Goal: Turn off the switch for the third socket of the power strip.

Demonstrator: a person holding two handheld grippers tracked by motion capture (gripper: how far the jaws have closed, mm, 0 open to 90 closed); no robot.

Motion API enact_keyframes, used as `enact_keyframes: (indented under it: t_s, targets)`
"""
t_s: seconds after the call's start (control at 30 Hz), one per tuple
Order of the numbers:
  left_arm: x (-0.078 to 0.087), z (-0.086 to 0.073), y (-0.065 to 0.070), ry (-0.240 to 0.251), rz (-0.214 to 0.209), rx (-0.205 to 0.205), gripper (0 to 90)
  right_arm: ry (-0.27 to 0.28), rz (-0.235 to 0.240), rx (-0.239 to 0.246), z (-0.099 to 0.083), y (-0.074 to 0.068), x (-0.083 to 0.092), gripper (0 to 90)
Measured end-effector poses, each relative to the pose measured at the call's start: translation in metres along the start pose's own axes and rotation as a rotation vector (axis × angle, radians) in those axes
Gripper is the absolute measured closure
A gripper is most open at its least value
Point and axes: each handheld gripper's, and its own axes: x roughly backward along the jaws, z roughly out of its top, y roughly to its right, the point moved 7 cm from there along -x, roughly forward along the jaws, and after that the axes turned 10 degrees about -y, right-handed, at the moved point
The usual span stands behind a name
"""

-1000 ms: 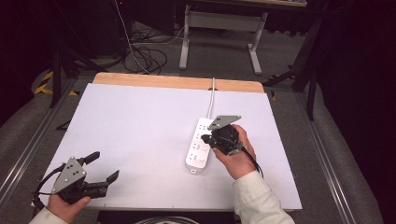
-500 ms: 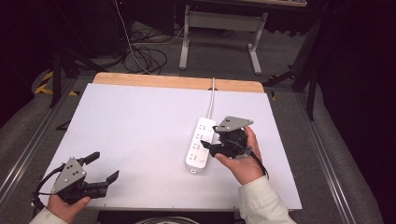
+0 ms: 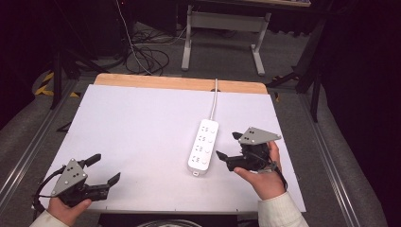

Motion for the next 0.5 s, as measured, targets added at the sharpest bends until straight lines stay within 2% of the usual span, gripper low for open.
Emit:
enact_keyframes:
  t_s: [0.2, 0.27, 0.5]
  targets:
    - [0.0, 0.001, 0.001, 0.012, -0.009, 0.016, 12.8, 0.018, 0.01, -0.051, -0.02, 0.004, 0.006, 15.6]
    - [0.0, 0.001, 0.0, 0.01, -0.008, 0.009, 12.8, 0.026, 0.015, -0.068, -0.027, 0.005, 0.007, 15.0]
    - [0.0, 0.0, 0.0, 0.01, -0.005, 0.012, 12.8, 0.052, 0.058, -0.137, -0.054, 0.008, 0.008, 13.5]
